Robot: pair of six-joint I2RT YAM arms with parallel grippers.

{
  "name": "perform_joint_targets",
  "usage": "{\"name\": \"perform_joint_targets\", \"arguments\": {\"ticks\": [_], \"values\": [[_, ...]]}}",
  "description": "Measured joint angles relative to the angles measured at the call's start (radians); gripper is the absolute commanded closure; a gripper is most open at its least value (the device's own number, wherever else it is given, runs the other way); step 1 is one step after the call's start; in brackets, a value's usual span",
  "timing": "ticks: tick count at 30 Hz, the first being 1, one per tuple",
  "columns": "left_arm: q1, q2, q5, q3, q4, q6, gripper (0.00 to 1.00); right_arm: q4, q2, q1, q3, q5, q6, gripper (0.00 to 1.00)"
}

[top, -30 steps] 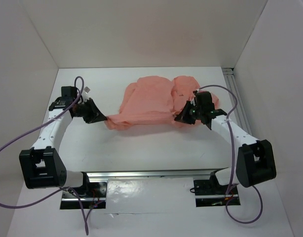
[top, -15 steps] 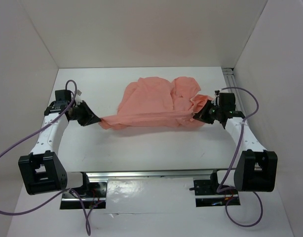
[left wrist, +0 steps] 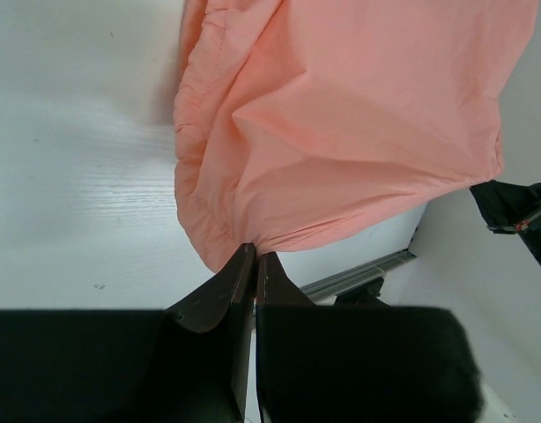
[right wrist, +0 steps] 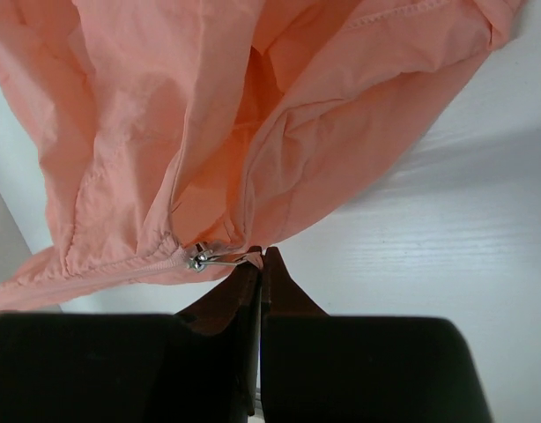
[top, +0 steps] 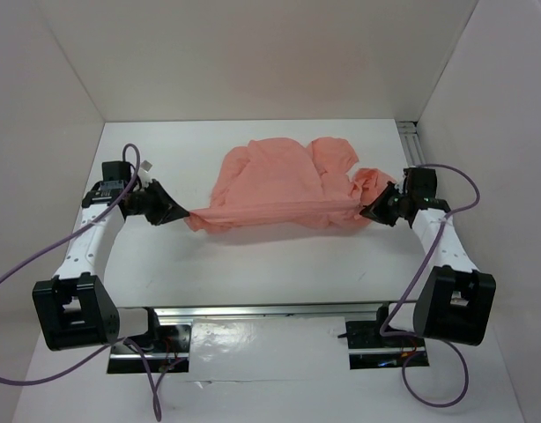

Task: Zip up the jacket

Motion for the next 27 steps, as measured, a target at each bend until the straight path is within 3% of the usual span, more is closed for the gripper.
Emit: {"name": "perform_joint_targets", "arguments": {"ticks": [9, 13, 20, 21, 22, 23, 25, 26, 27], "values": [[0.007, 0.000, 0.010, 0.000, 0.029, -0.024, 1.00, 0.037, 0.055, 0.005, 0.037, -0.047, 0.035, 1.00], [0.043, 0.000, -0.074, 0.000, 0.045, -0.023, 1.00, 0.093, 0.079, 0.155, 0.044, 0.009, 0.026, 1.00], [0.064, 0.018, -0.178, 0.004, 0.069, -0.024, 1.00, 0.102, 0.222, 0.521, 0.190, 0.167, 0.014, 0.97], [0.064, 0.028, -0.186, 0.007, 0.072, -0.024, 1.00, 0.102, 0.242, 0.556, 0.214, 0.183, 0.014, 0.85], [0.064, 0.039, -0.193, 0.011, 0.074, -0.024, 1.00, 0.097, 0.262, 0.581, 0.237, 0.200, 0.015, 0.65], [0.064, 0.053, -0.203, 0.018, 0.076, -0.024, 0.98, 0.092, 0.280, 0.595, 0.259, 0.214, 0.024, 0.38], [0.064, 0.077, -0.215, 0.033, 0.079, -0.024, 0.81, 0.083, 0.309, 0.602, 0.296, 0.252, 0.021, 0.20], [0.064, 0.090, -0.219, 0.048, 0.071, -0.025, 0.68, 0.077, 0.316, 0.600, 0.309, 0.280, 0.020, 0.09], [0.064, 0.102, -0.222, 0.061, 0.069, -0.024, 0.34, 0.068, 0.317, 0.596, 0.318, 0.312, 0.023, 0.01]]}}
